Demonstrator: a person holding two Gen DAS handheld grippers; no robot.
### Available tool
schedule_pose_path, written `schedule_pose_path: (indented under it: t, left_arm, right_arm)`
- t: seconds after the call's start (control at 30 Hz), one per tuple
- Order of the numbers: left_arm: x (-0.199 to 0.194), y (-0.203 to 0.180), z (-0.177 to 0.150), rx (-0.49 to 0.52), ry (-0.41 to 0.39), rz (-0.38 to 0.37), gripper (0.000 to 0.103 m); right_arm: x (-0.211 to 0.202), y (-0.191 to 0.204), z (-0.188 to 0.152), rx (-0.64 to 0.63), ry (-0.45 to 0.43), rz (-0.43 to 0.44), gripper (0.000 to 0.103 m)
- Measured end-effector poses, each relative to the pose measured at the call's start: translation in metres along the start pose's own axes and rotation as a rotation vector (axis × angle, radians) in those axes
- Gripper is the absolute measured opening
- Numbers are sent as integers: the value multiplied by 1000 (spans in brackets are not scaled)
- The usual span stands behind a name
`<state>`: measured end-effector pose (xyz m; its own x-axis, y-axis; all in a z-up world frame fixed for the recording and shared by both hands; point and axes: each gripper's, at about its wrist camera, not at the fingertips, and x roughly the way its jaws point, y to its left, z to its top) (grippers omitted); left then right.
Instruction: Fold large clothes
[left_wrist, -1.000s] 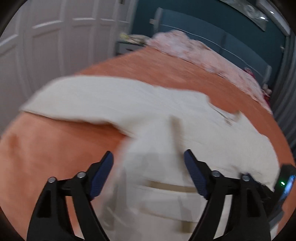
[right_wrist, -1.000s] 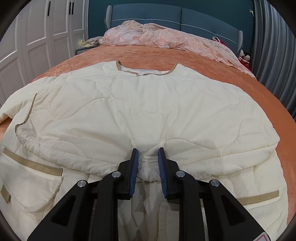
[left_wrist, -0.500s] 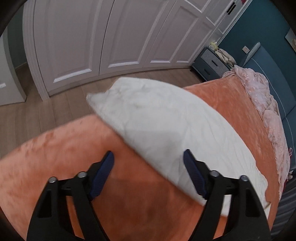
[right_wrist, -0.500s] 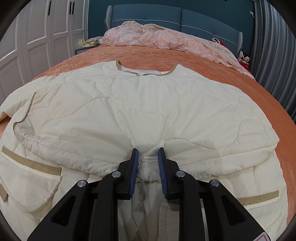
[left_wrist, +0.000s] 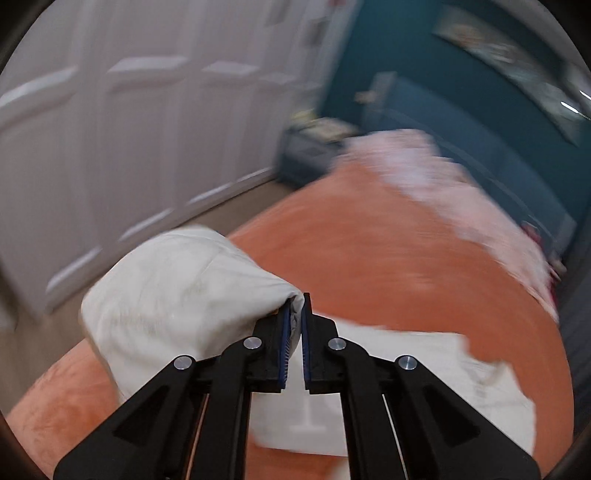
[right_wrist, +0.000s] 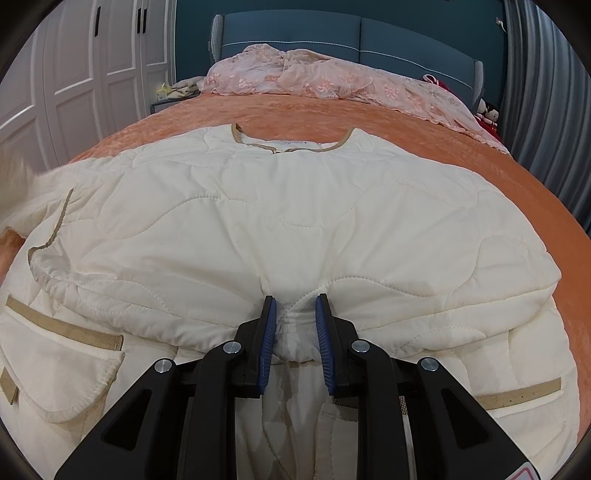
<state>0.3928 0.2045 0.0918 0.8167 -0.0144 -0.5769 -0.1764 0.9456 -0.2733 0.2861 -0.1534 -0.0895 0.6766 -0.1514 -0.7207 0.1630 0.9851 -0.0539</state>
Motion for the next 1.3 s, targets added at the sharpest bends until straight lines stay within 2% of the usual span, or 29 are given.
schedule_pose_path:
  t: [0.1,0.13,0.2,0.23,0.27,0.3,0.37,0.4,0.43,0.47,0.5,0.53,0.63,0.7,0.77,0.83,0.93,1.03,1.13,1.2,1.23,1.27,1.3]
  left_arm:
    - [-31,-101,-11,161,-41,-148,4]
    - [-38,-123,-17,198,-37,-185,5]
    - [-44,-187,-47,299,15,-276,5]
    - [-43,-205,-60,328,39,-299,7]
    - [-39,-234,-85,374,93,-330,8]
    - [-34,-248,-103,393,132,-345,9]
    - [-22,-268,-139,412,221,-370,12]
    - [-18,-272,-154,416,252,-375,22]
    - [-12,-273,-169,416,282,-375,42]
    - [-13,-270,-177,408,290,-376,52]
    - [-13,-262,-183,385,297,-383,66]
    - [-15,-254,-184,365,301,-390,74]
    - [-14,-211,-183,304,312,-382,79]
    - [-10,-175,-177,260,298,-332,80]
    - [2,-145,-166,195,308,-275,80]
    - [27,-109,-152,60,353,-237,80]
    - [54,-72,-145,-113,411,-212,79]
    - [80,-43,-142,-267,453,-201,75]
    - [92,-31,-149,-349,492,-207,74]
    - [94,-29,-152,-372,501,-211,69]
    - [96,-29,-150,-379,501,-205,62]
    - [94,-27,-150,-381,498,-205,59]
    - [94,-27,-148,-380,494,-202,50]
  right_arm:
    - [-1,-2,1,9,-1,11,20]
    - [-1,-4,1,18,-1,20,20]
    - [-3,-9,3,40,-2,45,20]
    - [-6,-15,3,63,-8,72,21]
    - [-9,-20,4,85,-15,95,23]
    - [-13,-25,4,112,-25,120,26]
    - [-27,-42,1,191,-51,163,47]
    - [-35,-49,-1,224,-66,173,53]
    - [-46,-61,-6,259,-84,189,59]
    - [-53,-70,-9,283,-85,202,61]
    - [-57,-77,-11,295,-84,212,61]
    - [-62,-87,-14,306,-81,228,61]
    - [-73,-108,-13,312,-80,236,61]
    - [-77,-114,-4,290,-96,227,61]
    - [-77,-113,10,265,-112,216,62]
    - [-74,-111,29,264,-122,225,62]
    - [-60,-104,56,281,-112,259,68]
    - [-36,-101,76,324,-73,255,68]
    - [-10,-112,80,402,-1,224,67]
    - [0,-121,75,457,26,224,67]
    - [4,-126,72,478,35,224,61]
    - [7,-129,71,483,43,224,52]
    - [8,-131,70,477,51,219,46]
